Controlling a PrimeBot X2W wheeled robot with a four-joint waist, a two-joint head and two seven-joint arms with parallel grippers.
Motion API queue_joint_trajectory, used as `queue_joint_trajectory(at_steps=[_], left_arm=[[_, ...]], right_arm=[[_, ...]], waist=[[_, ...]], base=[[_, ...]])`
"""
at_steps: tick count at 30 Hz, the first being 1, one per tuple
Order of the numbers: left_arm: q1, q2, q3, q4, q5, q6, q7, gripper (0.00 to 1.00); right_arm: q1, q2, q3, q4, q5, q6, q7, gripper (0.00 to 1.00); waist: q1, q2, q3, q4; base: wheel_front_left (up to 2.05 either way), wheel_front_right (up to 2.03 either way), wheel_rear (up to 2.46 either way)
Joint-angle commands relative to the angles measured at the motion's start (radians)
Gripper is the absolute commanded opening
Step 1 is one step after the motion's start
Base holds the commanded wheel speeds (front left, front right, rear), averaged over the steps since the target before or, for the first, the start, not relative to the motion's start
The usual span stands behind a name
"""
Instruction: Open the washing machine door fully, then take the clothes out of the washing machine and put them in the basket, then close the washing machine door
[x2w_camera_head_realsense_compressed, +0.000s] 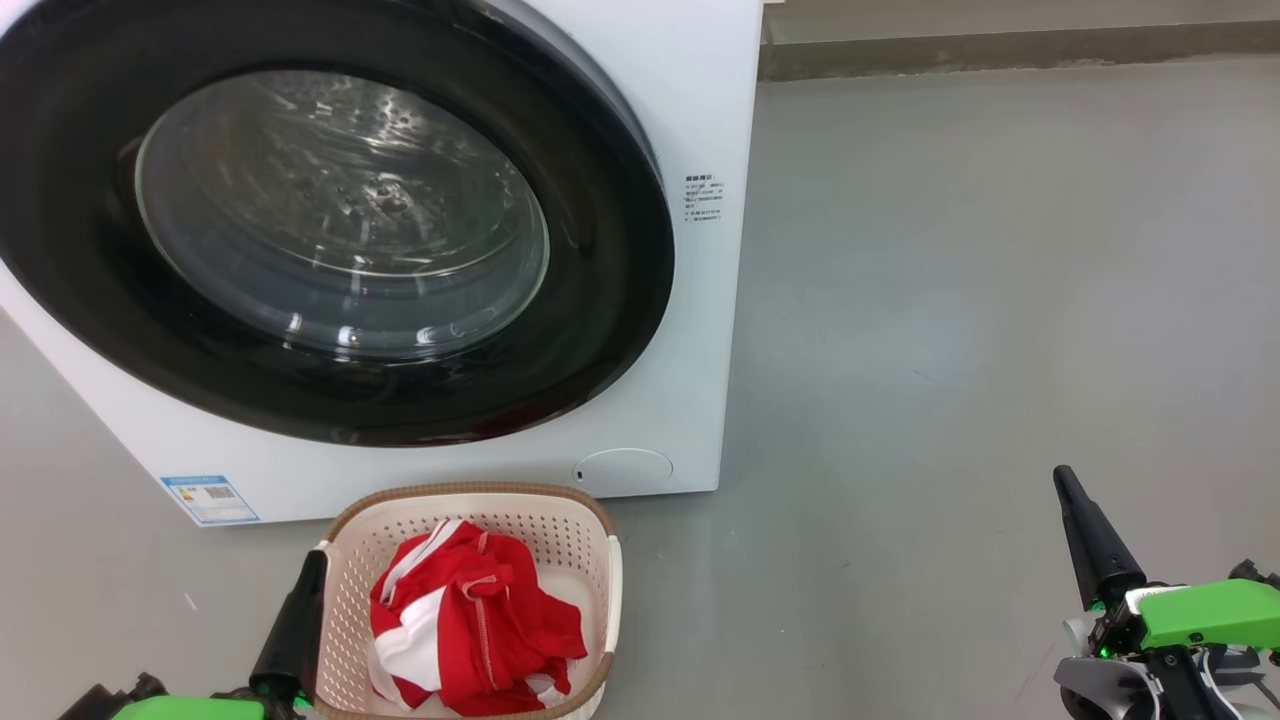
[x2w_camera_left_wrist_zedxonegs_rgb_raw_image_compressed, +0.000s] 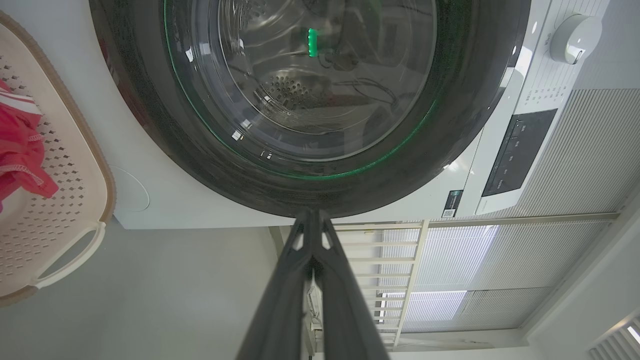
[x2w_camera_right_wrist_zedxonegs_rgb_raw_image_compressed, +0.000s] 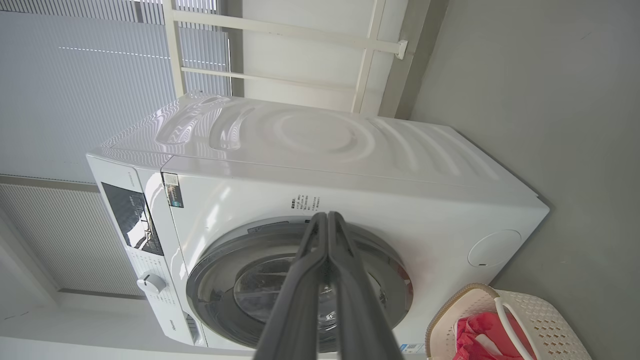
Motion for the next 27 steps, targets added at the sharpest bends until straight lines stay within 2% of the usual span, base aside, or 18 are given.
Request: queue_joint_trajectory(at_steps=[1,27], left_arm=[[-0.039,0.015,0.026,-0.026,-0.008,-0.006,0.004,0.0],[-0.039,0.015,0.026,-0.026,-0.008,-0.006,0.004,0.0]], right_arm=[[-0.042,-0.005,0.015,-0.031,0.003,0.0,0.007,0.0],[-0.042,-0.005,0.015,-0.031,0.003,0.0,0.007,0.0]], waist=[[-0.0001,-0.0001,0.0,0.0],[-0.0001,-0.0001,0.0,0.0]], base=[[0.0,0.0,0.0],[0.0,0.0,0.0]])
